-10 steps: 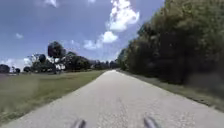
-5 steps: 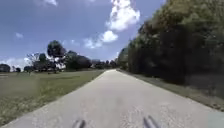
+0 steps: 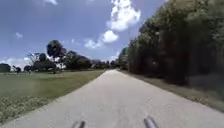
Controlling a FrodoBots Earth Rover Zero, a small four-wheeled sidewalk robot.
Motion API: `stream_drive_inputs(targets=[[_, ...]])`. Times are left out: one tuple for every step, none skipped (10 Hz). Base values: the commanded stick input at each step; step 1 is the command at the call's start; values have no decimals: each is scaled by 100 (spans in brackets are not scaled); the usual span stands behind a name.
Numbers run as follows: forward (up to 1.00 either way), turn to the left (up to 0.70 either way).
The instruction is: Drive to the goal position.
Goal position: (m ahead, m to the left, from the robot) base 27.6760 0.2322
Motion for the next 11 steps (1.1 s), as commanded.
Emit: stream_drive_inputs(targets=[[50,0],[50,0],[50,0],[50,0],[50,0],[50,0],[50,0],[50,0],[50,0],[50,0],[50,0]])
